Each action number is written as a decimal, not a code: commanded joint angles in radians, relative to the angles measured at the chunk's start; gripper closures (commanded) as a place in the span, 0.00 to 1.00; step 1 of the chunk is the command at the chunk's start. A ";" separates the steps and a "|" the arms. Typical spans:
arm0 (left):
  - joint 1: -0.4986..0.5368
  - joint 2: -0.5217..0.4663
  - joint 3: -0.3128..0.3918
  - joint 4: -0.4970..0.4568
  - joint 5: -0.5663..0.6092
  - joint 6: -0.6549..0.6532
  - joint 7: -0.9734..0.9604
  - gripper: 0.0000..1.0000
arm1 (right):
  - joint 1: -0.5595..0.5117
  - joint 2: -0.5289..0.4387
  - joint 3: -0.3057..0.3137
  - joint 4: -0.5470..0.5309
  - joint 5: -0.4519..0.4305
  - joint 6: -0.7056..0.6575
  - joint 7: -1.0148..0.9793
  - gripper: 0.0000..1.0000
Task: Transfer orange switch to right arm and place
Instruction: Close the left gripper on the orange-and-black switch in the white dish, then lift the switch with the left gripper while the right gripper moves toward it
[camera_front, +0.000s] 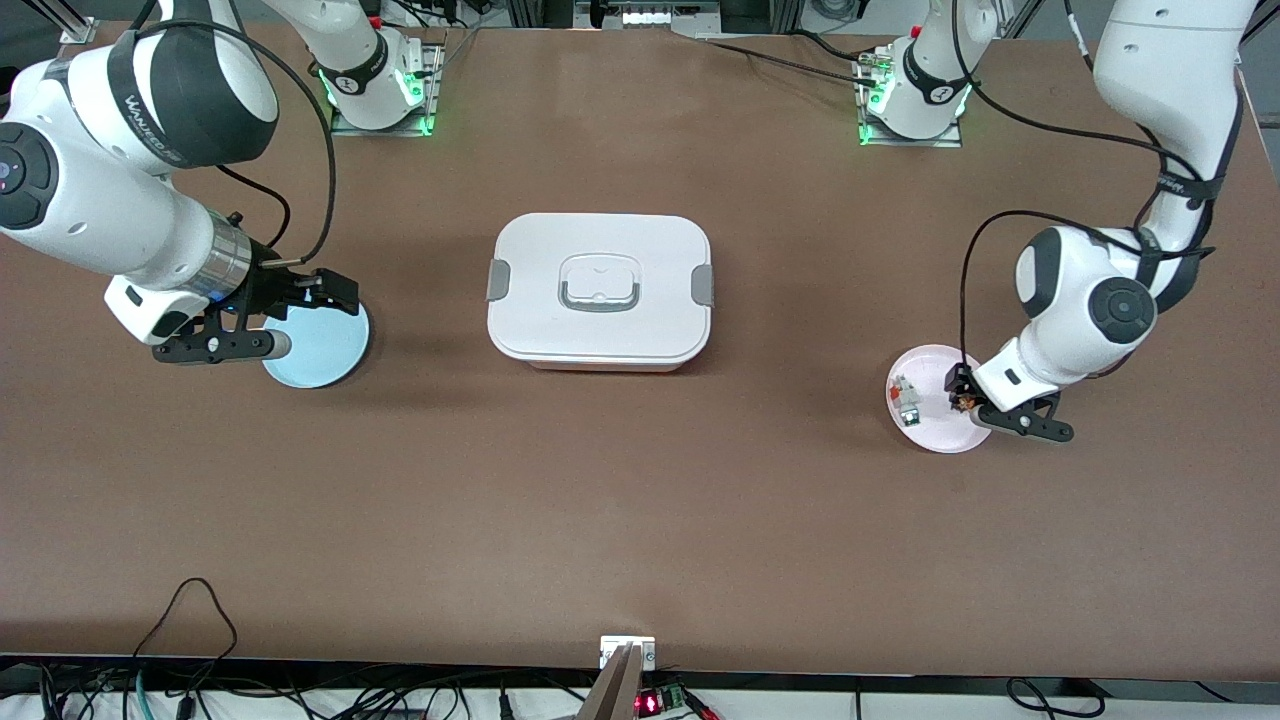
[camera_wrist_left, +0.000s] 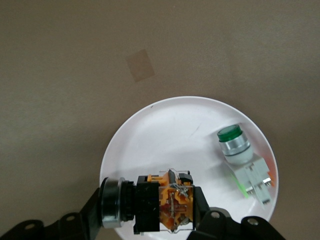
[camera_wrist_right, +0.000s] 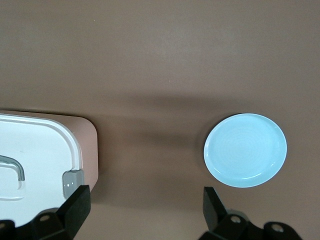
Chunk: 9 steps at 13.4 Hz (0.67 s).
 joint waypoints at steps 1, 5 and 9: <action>0.013 -0.045 -0.019 0.083 -0.003 -0.193 0.047 0.72 | -0.001 -0.018 0.005 0.006 0.067 -0.004 0.012 0.00; 0.013 -0.048 -0.051 0.252 -0.130 -0.476 0.124 0.72 | -0.006 -0.037 0.006 0.004 0.222 -0.008 -0.017 0.00; 0.010 -0.061 -0.053 0.288 -0.324 -0.608 0.234 0.72 | -0.007 -0.037 0.005 0.004 0.483 -0.008 -0.053 0.00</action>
